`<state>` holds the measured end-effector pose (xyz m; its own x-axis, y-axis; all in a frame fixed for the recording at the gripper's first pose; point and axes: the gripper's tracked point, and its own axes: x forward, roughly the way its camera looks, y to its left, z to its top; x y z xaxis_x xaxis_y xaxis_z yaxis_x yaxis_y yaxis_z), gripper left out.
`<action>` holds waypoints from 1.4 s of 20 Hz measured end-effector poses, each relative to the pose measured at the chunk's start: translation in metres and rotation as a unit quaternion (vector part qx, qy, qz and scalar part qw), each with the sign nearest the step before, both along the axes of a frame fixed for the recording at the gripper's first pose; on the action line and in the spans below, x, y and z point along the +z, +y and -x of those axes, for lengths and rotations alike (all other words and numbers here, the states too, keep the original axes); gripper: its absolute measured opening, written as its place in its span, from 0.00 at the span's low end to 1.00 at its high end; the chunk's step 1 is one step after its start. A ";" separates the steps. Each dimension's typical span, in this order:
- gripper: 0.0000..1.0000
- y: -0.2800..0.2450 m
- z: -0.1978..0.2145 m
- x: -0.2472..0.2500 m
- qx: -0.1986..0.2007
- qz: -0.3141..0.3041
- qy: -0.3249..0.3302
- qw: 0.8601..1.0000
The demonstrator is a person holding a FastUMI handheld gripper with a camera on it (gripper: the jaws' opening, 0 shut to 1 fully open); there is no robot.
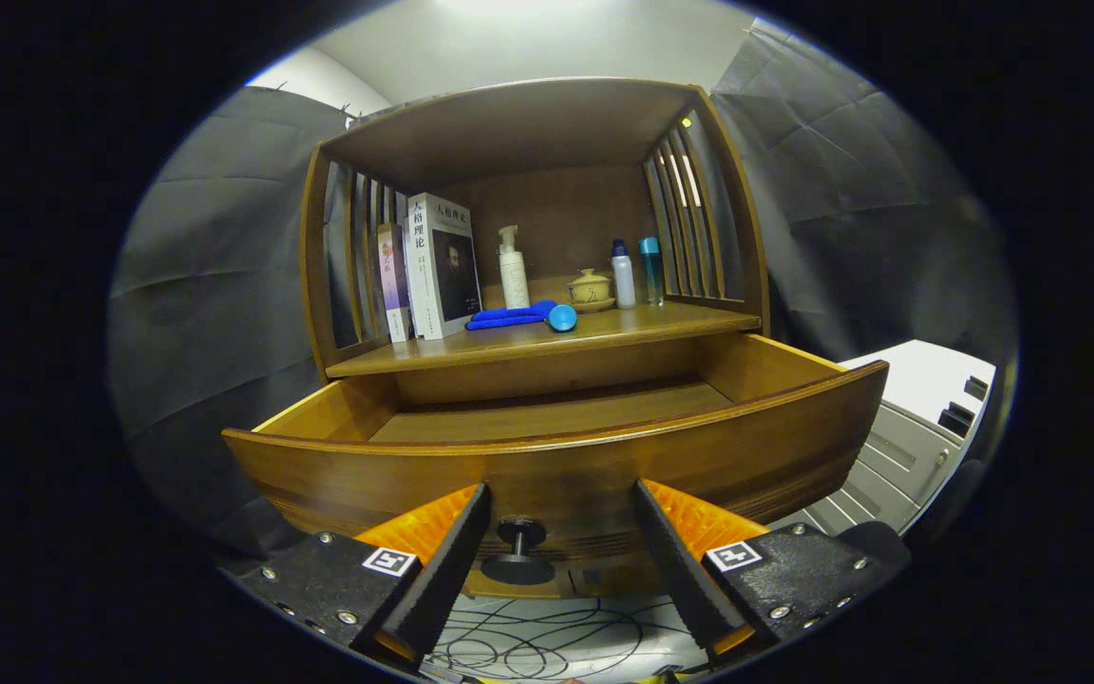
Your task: Pull open the drawer, take out the items inside it, and place them on the countertop above the cabinet.
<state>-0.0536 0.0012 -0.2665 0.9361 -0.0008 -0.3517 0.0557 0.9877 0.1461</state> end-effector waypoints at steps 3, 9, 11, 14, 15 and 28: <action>0.95 -0.002 -0.011 0.003 0.000 -0.002 -0.006 1.000; 0.95 -0.003 -0.035 -0.003 -0.005 -0.019 -0.008 1.000; 0.95 -0.004 -0.044 -0.006 -0.005 -0.016 -0.009 1.000; 0.95 -0.003 -0.059 -0.009 -0.005 -0.016 -0.011 1.000; 0.96 -0.004 -0.064 -0.010 -0.004 -0.015 -0.011 1.000; 0.94 -0.007 -0.126 -0.023 0.003 0.021 -0.010 1.000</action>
